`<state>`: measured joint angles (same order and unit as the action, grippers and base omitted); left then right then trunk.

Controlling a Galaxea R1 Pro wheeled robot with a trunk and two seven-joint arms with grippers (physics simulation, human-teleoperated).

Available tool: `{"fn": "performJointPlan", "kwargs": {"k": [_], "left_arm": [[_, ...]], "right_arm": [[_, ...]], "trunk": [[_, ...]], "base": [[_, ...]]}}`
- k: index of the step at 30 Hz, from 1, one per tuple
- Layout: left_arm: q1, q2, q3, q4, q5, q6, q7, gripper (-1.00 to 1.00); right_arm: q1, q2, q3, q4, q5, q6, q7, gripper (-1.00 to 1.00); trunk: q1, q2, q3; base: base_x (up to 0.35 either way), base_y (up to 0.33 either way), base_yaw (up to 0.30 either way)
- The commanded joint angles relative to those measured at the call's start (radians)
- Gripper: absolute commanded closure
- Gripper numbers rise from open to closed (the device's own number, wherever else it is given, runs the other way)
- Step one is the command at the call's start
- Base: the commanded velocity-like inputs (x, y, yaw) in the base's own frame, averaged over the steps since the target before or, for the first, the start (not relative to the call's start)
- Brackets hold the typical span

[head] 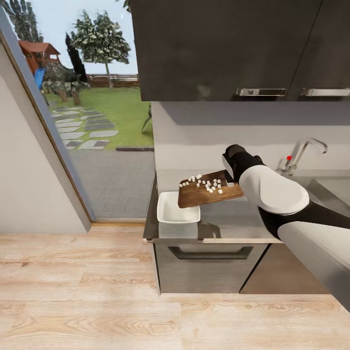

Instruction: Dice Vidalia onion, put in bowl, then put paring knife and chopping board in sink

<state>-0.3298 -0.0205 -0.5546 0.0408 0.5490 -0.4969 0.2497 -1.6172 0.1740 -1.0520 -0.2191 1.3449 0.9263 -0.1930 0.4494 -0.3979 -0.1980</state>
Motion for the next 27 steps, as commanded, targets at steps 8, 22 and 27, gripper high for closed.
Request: {"fn": "performJointPlan", "kwargs": {"k": [8,22,27], "left_arm": [[-0.002,-0.001,-0.008,0.004,0.003,-0.005,0.003,-1.0],[-0.002,-0.001,-0.008,0.004,0.003,-0.005,0.003,-1.0],[-0.002,-0.001,-0.008,0.004,0.003,-0.005,0.003,-1.0]], "right_arm": [[-0.001,0.001,-0.005,0.003,-0.007,0.0,-0.021,1.0],[-0.002,0.001,-0.003,0.012,-0.007,-0.001,-0.114,1.0],[-0.003,0.001,-0.003,0.013,-0.007,-0.001,-0.118,1.0]], "trunk": [[0.001,-0.002,-0.002],[0.001,-0.002,-0.002],[0.001,-0.002,-0.002]], "base": [[0.0,0.0,0.0],[0.0,0.0,0.0],[0.0,0.0,0.0]]}}
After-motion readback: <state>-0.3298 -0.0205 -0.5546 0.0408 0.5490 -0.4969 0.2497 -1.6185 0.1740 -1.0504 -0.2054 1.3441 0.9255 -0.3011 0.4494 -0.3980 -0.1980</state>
